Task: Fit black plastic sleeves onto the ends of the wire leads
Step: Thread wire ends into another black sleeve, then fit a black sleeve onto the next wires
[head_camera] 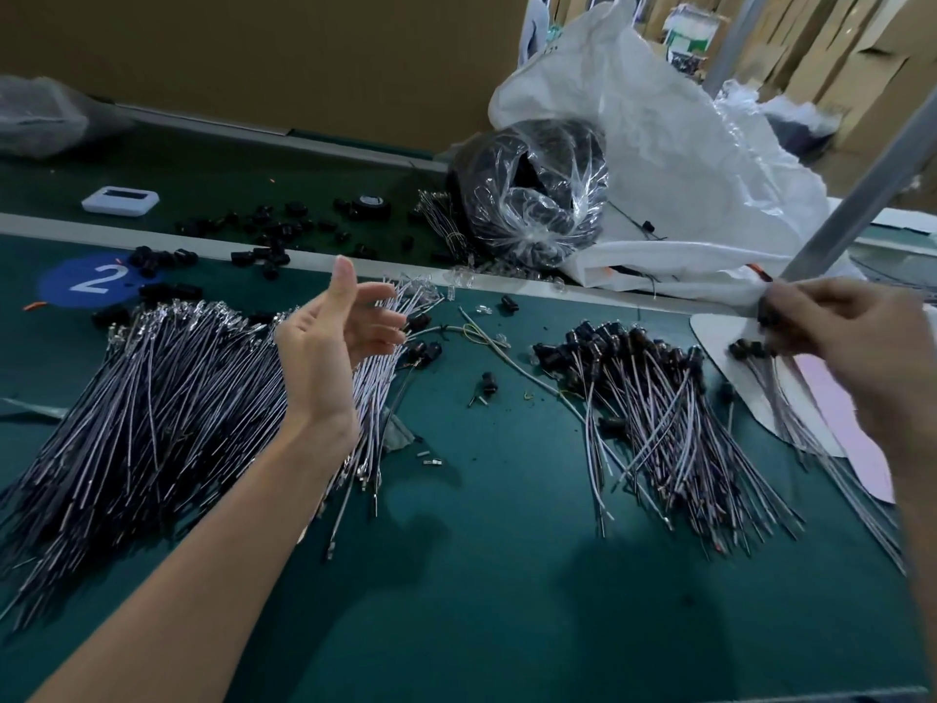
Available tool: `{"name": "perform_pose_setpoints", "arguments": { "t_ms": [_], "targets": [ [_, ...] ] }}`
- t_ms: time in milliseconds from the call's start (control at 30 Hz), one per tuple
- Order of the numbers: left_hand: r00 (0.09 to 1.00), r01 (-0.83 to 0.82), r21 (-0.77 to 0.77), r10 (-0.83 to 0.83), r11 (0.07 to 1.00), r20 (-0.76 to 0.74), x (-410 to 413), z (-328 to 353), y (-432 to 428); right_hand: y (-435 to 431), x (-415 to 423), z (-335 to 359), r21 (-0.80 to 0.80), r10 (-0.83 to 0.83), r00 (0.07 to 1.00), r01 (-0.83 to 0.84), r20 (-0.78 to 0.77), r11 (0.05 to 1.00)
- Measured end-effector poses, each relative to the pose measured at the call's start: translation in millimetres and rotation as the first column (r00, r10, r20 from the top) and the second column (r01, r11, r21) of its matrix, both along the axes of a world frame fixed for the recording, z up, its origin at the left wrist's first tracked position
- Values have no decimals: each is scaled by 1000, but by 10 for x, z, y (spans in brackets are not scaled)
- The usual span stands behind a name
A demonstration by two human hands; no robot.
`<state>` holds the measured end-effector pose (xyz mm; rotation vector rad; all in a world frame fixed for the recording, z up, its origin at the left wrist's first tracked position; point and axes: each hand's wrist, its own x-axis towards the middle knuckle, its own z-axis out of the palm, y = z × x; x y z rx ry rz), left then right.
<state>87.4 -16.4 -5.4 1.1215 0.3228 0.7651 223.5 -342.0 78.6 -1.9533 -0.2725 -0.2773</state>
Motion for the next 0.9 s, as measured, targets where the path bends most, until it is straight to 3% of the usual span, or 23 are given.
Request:
{"name": "perform_pose_setpoints", "arguments": {
  "t_ms": [100,167,233,333,467,667,800,900],
  "targets": [
    [994,-101,25,102,995,-31,22,-12,20,252,46,-93,-432,-85,987,135,133,892],
    [988,-147,43,149,988,-48,33,-11,29,512,-49,-149,-489,-51,978,146,202,860],
    [983,-173,36,175,984,-48,38,-17,31,845,-224,-226,-505,98,982,-3,162,863],
    [978,-202,15,202,979,-48,50,-32,28,1408,-524,-441,-568,371,929,-297,16,768],
    [972,-229,-23,227,973,-64,65,-62,38,2099,-804,-734,-561,459,875,-460,-155,688],
    [961,-270,-97,262,958,-86,58,-77,59,2542,-836,-900,-584,292,915,-403,-280,705],
    [963,-264,-97,256,960,-83,48,-57,59,2549,-744,-882,-462,294,865,-473,-408,751],
    [960,-269,-96,259,958,-108,44,-51,73,2419,-725,-870,-293,336,843,-477,-420,829]
  ]
}}
